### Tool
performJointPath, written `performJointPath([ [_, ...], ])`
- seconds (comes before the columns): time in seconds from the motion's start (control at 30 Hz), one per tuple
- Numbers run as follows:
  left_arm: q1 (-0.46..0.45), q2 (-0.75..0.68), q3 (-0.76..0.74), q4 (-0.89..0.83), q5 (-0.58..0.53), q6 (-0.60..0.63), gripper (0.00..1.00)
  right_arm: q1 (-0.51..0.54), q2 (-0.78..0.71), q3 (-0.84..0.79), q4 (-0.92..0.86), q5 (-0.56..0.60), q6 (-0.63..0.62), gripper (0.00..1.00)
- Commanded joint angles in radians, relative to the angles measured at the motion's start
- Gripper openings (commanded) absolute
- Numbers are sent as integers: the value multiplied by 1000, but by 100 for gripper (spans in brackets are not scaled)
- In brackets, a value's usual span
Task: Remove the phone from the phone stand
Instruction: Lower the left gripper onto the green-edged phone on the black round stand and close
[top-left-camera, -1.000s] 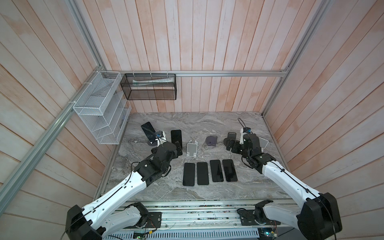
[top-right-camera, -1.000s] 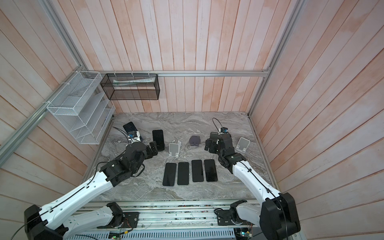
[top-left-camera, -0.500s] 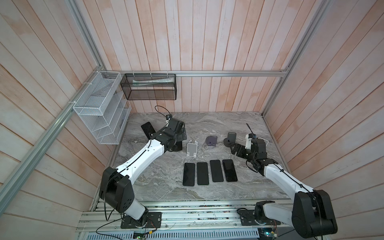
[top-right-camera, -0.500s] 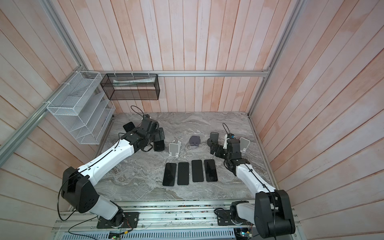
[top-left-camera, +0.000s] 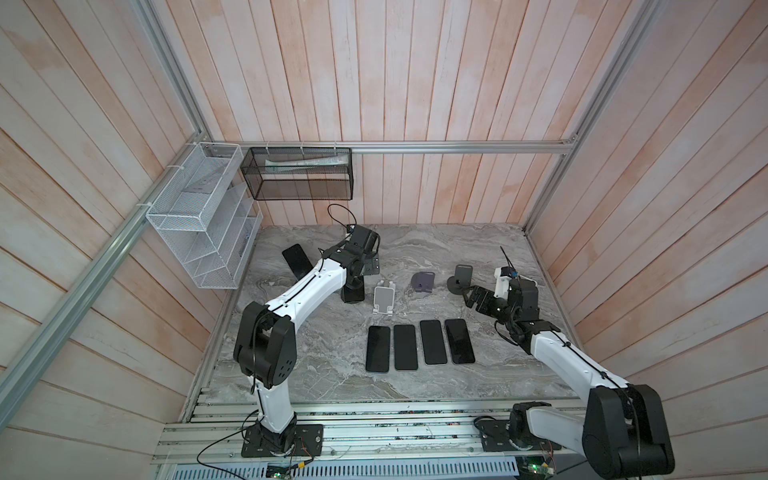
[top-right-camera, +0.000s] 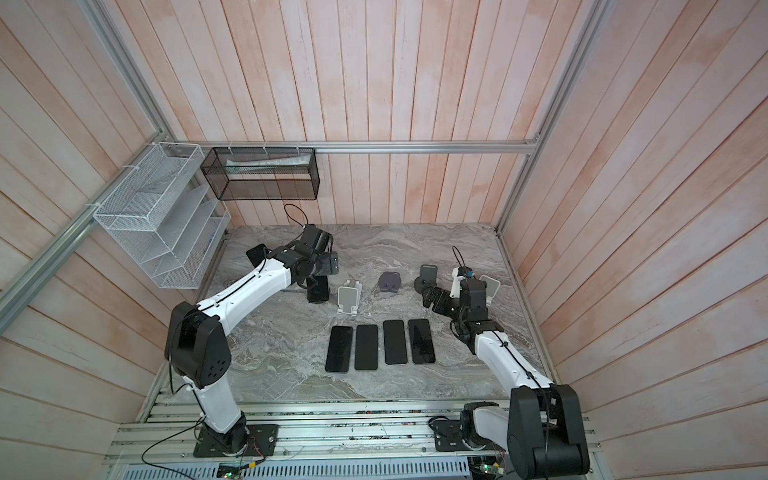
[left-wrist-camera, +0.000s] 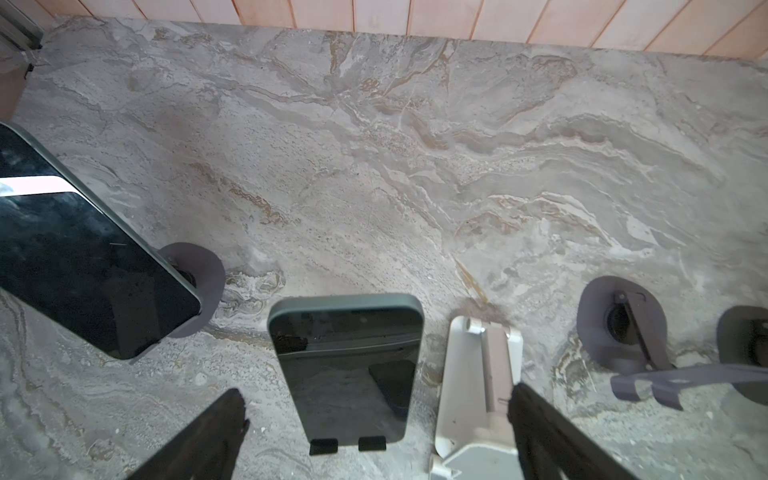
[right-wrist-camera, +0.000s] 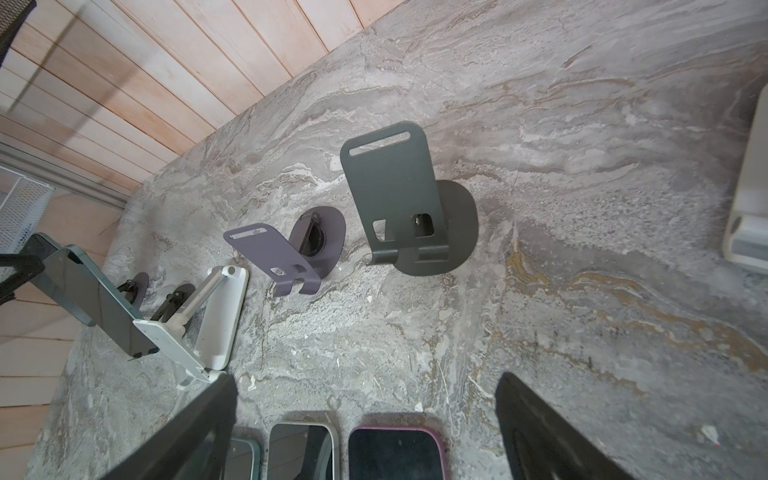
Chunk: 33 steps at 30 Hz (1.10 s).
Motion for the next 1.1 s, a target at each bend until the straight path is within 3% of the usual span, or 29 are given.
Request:
performJointPath([
  [0.0,4,33,46,-70,-21,-11,100,-5,-34,-5,10,24,6,98],
  [0.67,30,105,38,-13,2,-6,100,-1,-24,-6,41,-130,-1,97],
  [1.07,38,156,61,6,-12,-52,100,12,-9,0,37,-140,-7,96],
])
